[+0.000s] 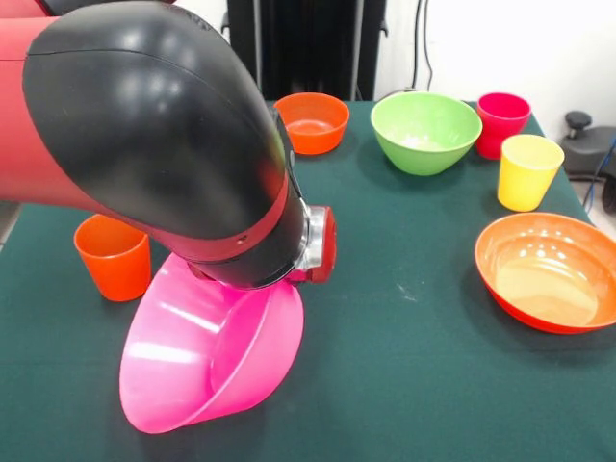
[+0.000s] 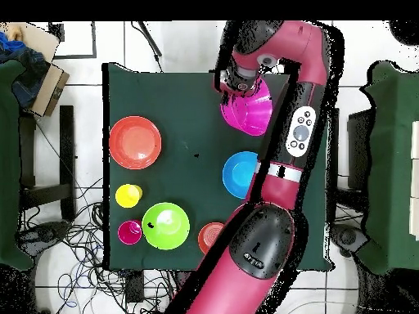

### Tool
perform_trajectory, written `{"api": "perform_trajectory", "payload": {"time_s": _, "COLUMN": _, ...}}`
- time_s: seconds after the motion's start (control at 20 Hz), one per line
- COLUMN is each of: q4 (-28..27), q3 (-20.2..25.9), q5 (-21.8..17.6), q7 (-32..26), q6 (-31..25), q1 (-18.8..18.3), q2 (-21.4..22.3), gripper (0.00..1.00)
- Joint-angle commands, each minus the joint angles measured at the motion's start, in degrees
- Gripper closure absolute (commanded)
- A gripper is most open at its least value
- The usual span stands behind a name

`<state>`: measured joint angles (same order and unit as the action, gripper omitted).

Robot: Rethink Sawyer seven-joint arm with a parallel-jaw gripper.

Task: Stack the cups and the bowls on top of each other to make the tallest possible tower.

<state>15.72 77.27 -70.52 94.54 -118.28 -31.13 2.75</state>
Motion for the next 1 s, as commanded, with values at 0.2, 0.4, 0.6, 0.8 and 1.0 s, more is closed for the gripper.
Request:
{"api": "perform_trajectory", "payload": {"time_s": 0.2, "q4": 8.0, "q3": -10.7, "q5": 0.0, "q7": -2.7, "q6": 1.6, "q1": 0.7, "q2": 5.2, "gripper": 1.00}}
{"api": "perform_trajectory", "payload": {"time_s": 0.4, "q4": 8.2, "q3": -11.7, "q5": 0.8, "q7": -2.3, "q6": 2.1, "q1": 0.8, "q2": 5.5, "gripper": 1.00}}
{"api": "perform_trajectory", "payload": {"time_s": 0.6, "q4": 7.9, "q3": -12.3, "q5": 1.3, "q7": -2.3, "q6": 1.8, "q1": 1.4, "q2": 5.9, "gripper": 1.00}}
{"api": "perform_trajectory", "payload": {"time_s": 0.8, "q4": 7.6, "q3": -12.9, "q5": 1.8, "q7": -2.5, "q6": 1.9, "q1": 1.7, "q2": 5.9, "gripper": 1.00}}
{"api": "perform_trajectory", "payload": {"time_s": 1.0, "q4": 8.1, "q3": -13.7, "q5": 2.6, "q7": -2.2, "q6": 2.3, "q1": 1.7, "q2": 6.1, "gripper": 1.00}}
